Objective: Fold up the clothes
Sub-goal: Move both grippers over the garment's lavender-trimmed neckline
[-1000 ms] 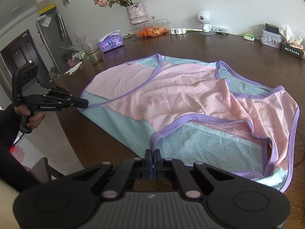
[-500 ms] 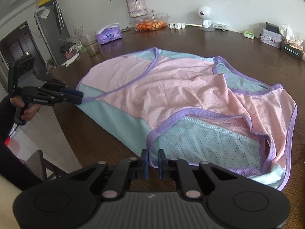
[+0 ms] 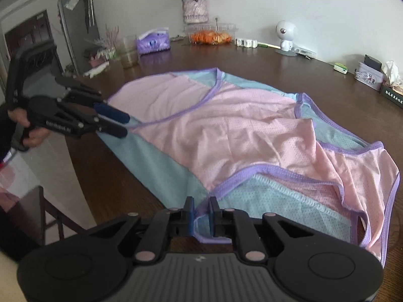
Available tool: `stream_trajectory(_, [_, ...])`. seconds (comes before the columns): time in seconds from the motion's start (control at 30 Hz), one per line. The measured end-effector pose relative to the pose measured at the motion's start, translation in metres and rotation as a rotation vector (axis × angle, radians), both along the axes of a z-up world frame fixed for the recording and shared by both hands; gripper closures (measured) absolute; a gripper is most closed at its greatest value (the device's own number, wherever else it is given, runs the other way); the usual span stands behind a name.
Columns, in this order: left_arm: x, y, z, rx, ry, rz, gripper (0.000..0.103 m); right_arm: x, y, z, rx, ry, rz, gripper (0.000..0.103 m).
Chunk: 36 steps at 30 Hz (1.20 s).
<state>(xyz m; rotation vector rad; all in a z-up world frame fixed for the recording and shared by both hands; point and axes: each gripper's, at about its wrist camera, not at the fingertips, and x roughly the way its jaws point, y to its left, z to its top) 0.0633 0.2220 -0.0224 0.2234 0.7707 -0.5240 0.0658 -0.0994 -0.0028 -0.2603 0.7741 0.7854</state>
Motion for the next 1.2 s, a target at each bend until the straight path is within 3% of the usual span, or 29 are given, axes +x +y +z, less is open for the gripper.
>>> stream_trajectory(0.13, [0.004,-0.012,0.01,-0.04,-0.047,0.009,0.072,0.0,-0.005,0.005,0.022,-0.017,0.013,0.092])
stream_trajectory(0.23, [0.008,-0.022,0.018,-0.071,-0.082,0.016,0.072,0.019,-0.025,0.021,0.077,-0.059,-0.07,0.092])
stream_trajectory(0.37, [0.016,-0.046,0.025,-0.117,-0.119,0.006,0.068,0.059,-0.036,0.014,-0.077,-0.174,-0.263,0.089])
stream_trajectory(0.5, [0.034,-0.095,0.016,-0.085,-0.105,-0.047,0.065,0.079,-0.042,-0.005,-0.162,-0.142,-0.32,0.09])
stream_trajectory(0.6, [0.059,-0.114,0.02,-0.065,-0.073,0.0,0.064,0.074,-0.048,-0.001,-0.146,-0.128,-0.295,0.09])
stream_trajectory(0.63, [0.068,-0.12,0.022,-0.062,-0.06,0.023,0.061,0.073,-0.054,0.007,-0.097,-0.117,-0.282,0.09])
stream_trajectory(0.7, [0.088,-0.131,0.025,-0.054,-0.036,0.068,0.054,0.083,-0.062,0.021,-0.017,-0.107,-0.292,0.082])
stream_trajectory(0.73, [0.101,-0.139,0.023,-0.045,-0.032,0.089,0.054,0.092,-0.062,0.022,-0.035,-0.133,-0.327,0.072])
stream_trajectory(0.77, [0.114,-0.147,0.02,-0.036,-0.027,0.111,0.054,0.102,-0.063,0.023,-0.057,-0.16,-0.365,0.071])
stream_trajectory(0.8, [0.126,-0.156,0.018,-0.026,-0.022,0.132,0.054,0.116,-0.063,0.02,-0.107,-0.182,-0.428,0.072])
stream_trajectory(0.87, [0.139,-0.159,0.007,-0.012,-0.008,0.156,0.056,0.14,-0.069,0.013,-0.116,-0.132,-0.5,0.073])
stream_trajectory(0.97, [0.145,-0.164,-0.006,0.028,-0.006,0.185,0.058,0.152,-0.071,0.004,-0.074,-0.071,-0.492,0.077])
stream_trajectory(1.03, [0.143,-0.163,-0.008,0.023,-0.016,0.182,0.058,0.151,-0.066,-0.002,-0.092,-0.085,-0.48,0.078])
stream_trajectory(1.13, [0.141,-0.159,-0.01,0.02,-0.017,0.173,0.058,0.149,-0.063,-0.007,-0.108,-0.105,-0.476,0.103])
stream_trajectory(1.2, [0.139,-0.157,-0.011,0.018,-0.024,0.17,0.057,0.15,-0.069,-0.007,-0.116,-0.111,-0.498,0.103])
